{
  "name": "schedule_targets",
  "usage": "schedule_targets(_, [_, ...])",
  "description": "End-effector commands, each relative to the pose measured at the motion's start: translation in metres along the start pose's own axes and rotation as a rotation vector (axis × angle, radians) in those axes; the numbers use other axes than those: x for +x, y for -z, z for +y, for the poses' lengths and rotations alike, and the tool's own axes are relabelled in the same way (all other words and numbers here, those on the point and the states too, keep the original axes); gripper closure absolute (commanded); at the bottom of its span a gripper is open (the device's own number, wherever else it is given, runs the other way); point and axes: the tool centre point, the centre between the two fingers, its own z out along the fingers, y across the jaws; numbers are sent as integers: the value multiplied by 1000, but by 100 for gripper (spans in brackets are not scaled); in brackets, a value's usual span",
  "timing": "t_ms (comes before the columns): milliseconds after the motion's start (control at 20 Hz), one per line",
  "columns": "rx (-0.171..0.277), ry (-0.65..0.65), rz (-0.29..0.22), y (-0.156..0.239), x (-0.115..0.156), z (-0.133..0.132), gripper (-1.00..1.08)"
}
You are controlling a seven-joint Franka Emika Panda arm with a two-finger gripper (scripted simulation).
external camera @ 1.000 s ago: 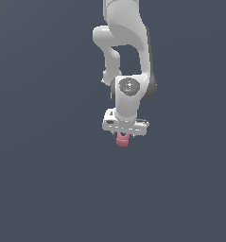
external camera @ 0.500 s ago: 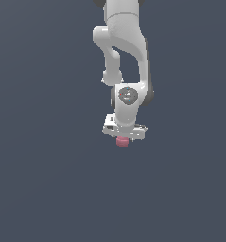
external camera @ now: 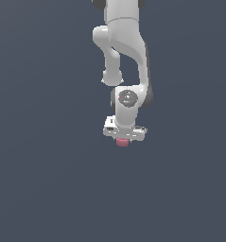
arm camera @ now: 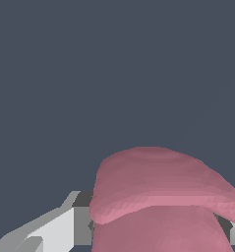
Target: Pick up the object and move it to a goal position.
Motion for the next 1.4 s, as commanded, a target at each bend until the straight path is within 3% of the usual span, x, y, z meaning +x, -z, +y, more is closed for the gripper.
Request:
schedule_targets(0, [0,0,0,-1,0,0,108])
schedule_targets(350, [0,0,0,0,0,2,108])
schedule_targets(600, [0,0,0,1,1,19,108])
schedule_targets(850, [0,0,0,5,4,56,108])
schedule_targets(1350, [0,0,0,13,12,159,108])
